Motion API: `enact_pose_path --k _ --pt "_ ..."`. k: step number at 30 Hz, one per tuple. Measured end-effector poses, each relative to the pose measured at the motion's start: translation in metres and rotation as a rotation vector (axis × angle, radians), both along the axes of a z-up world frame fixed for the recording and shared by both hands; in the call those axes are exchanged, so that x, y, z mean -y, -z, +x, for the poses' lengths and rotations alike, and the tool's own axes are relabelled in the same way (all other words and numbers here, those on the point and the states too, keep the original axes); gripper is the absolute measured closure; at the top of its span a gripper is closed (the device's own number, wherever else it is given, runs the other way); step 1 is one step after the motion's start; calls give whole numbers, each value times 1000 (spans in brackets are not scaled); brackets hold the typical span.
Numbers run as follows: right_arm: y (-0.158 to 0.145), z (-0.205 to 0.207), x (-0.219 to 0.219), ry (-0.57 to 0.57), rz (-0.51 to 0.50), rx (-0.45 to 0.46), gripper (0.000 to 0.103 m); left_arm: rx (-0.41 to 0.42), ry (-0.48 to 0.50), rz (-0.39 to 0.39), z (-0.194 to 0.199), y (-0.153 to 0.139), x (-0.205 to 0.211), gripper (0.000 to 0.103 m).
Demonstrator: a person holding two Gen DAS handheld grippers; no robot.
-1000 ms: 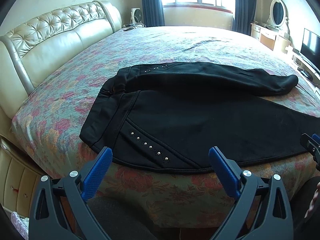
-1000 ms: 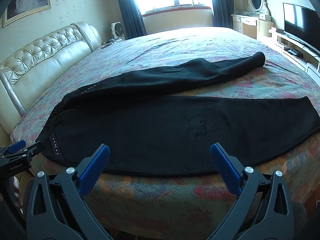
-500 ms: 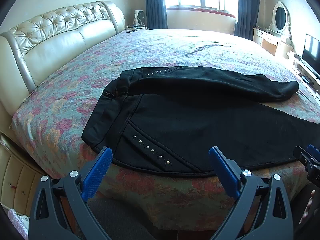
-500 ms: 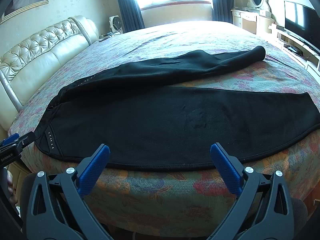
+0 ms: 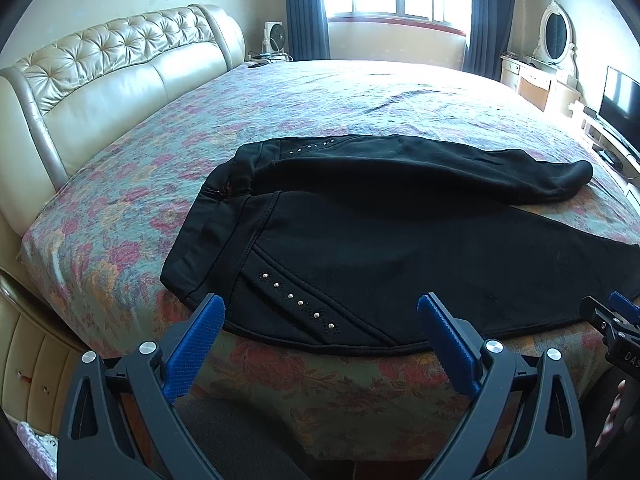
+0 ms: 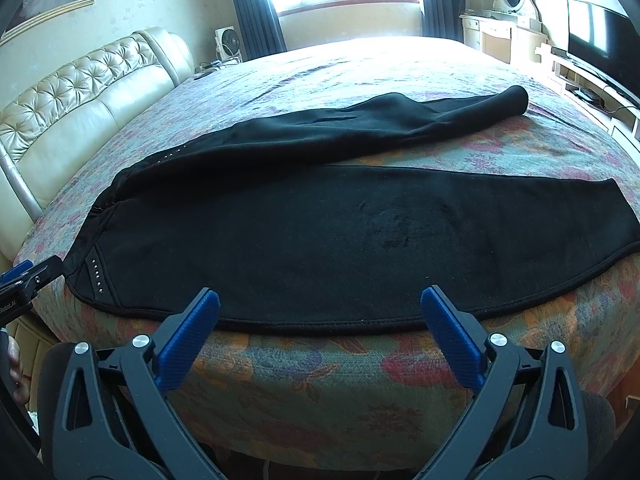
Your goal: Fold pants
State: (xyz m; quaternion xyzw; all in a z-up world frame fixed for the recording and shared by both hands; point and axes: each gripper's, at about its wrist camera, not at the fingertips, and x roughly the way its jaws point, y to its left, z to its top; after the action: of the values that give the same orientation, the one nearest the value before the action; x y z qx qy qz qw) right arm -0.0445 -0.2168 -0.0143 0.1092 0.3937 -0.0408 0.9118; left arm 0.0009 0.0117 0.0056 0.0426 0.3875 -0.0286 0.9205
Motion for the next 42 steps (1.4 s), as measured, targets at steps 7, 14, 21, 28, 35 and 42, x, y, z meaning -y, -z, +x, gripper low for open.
enact_pose_path --k 7,14,21,28,35,42 --pt "0 0 3 9 3 -1 2 -12 33 -1 -1 2 3 7" --pt "0 0 5 11 6 -3 2 -26 47 1 -1 4 5 7" --pt "0 -1 5 11 9 -4 2 -33 55 1 -1 5 5 7" --pt "1 -1 7 9 11 -5 2 -43 81 -2 -2 7 9 7" --pt "6 4 3 5 19 -15 2 -18 105 25 0 5 14 7" --pt "8 11 -1 -8 25 -21 2 -109 214 -83 37 -2 -6 7"
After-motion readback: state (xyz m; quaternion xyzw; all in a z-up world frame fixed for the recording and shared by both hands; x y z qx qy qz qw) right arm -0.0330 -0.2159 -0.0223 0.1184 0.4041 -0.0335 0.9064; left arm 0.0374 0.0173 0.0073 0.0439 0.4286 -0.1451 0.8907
